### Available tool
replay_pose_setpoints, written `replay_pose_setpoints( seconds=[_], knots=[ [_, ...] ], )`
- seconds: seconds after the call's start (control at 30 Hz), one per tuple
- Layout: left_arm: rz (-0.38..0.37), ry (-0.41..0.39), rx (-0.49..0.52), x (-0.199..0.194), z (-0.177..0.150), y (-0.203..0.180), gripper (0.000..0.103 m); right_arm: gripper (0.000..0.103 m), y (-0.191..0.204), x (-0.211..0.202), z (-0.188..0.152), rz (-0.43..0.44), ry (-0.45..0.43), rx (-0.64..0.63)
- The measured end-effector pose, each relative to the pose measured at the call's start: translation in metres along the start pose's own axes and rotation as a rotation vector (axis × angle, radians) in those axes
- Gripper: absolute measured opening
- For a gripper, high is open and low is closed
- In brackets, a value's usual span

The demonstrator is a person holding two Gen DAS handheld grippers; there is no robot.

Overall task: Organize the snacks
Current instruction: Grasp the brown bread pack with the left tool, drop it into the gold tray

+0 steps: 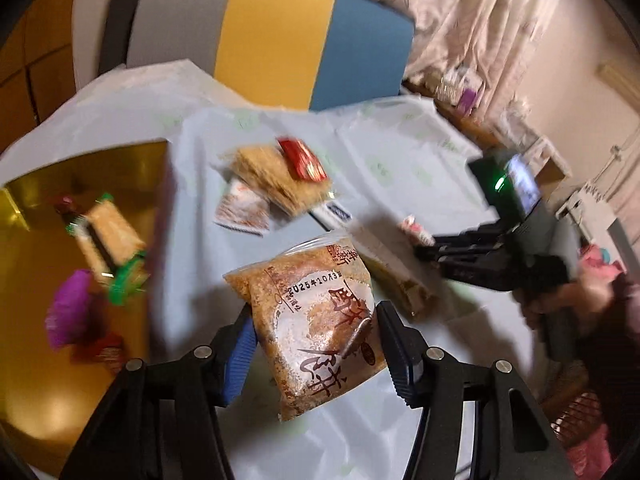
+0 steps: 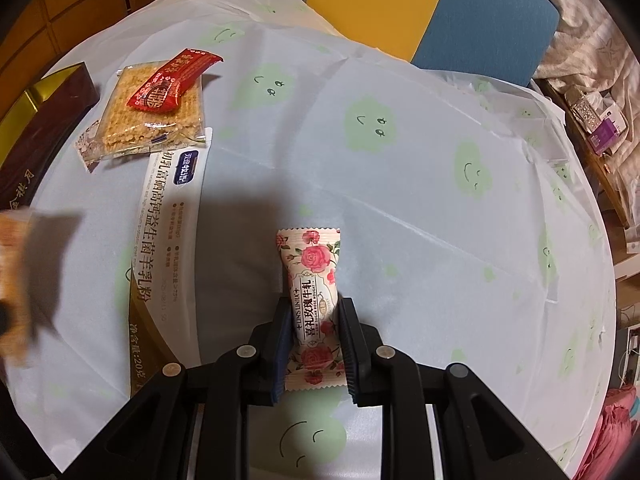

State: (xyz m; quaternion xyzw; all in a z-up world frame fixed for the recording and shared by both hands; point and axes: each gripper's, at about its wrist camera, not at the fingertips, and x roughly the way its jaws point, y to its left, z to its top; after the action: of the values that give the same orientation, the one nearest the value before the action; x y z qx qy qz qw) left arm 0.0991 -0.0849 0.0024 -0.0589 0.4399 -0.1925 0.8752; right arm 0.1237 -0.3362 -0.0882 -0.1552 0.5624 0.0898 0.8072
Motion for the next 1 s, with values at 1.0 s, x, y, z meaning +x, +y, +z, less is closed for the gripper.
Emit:
replay_pose_setpoints(
  seconds=[1.0],
  knots=[
    [0.304, 0.054, -0.449, 0.013, 0.046, 0.224, 0.062, 0.023, 0.007, -0.007, -0.008, -0.025, -0.023, -0.015]
  ],
)
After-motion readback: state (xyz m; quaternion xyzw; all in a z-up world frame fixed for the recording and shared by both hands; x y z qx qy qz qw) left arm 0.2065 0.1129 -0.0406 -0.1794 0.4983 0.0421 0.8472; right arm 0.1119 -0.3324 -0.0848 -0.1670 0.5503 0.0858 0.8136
